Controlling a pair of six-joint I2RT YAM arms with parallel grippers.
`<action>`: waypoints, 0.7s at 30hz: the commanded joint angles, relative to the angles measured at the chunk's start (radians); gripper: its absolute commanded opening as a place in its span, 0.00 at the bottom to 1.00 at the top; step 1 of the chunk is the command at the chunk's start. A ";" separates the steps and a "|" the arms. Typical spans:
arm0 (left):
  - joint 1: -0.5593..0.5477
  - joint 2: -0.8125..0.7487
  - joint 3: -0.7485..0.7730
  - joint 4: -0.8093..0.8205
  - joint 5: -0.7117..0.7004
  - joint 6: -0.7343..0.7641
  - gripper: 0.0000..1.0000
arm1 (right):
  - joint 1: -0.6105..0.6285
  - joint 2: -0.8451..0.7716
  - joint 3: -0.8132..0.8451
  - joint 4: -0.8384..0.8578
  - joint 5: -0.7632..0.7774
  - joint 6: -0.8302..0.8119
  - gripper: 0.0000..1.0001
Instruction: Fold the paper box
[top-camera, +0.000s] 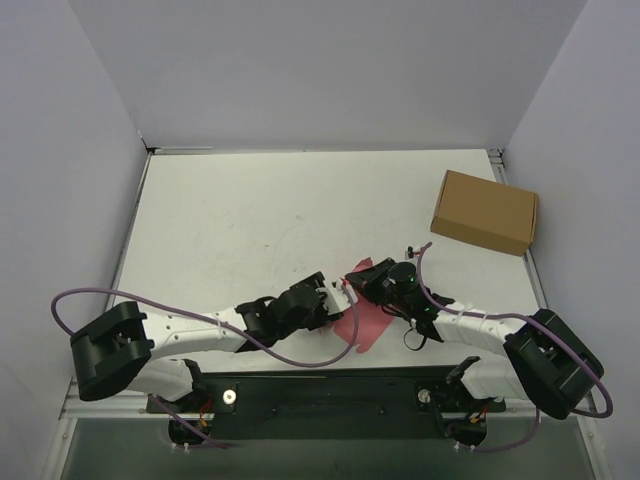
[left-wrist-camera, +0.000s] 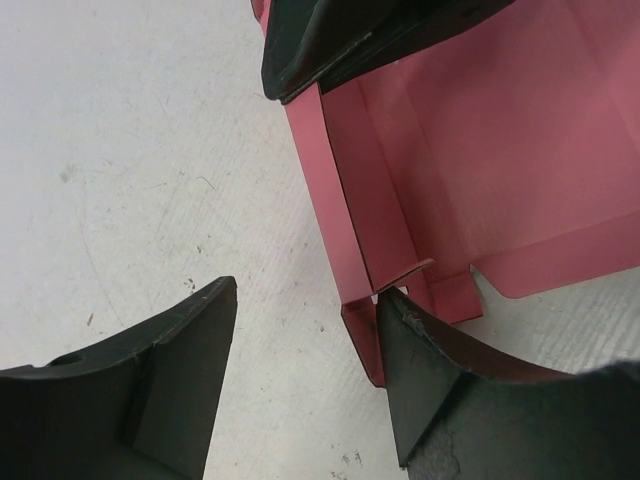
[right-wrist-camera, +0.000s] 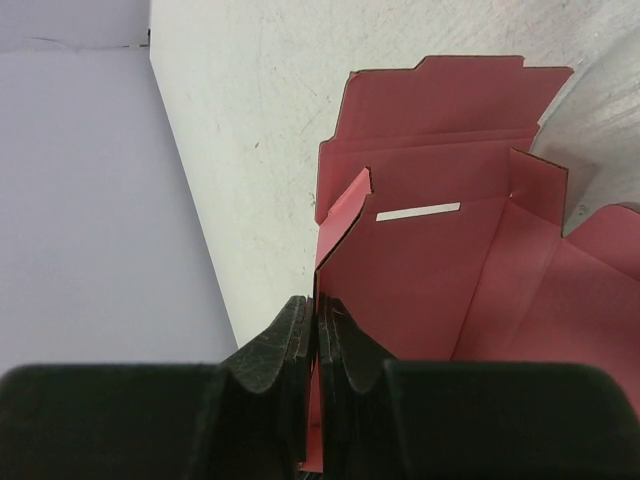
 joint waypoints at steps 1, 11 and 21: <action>-0.023 0.015 0.004 0.174 -0.052 0.064 0.66 | 0.006 0.022 -0.009 0.064 -0.023 -0.003 0.00; -0.063 0.080 -0.017 0.266 -0.089 0.145 0.52 | 0.010 0.044 0.000 0.064 -0.023 -0.002 0.00; -0.076 -0.059 -0.015 0.147 -0.090 0.049 0.80 | 0.012 -0.005 0.006 -0.002 0.021 -0.002 0.00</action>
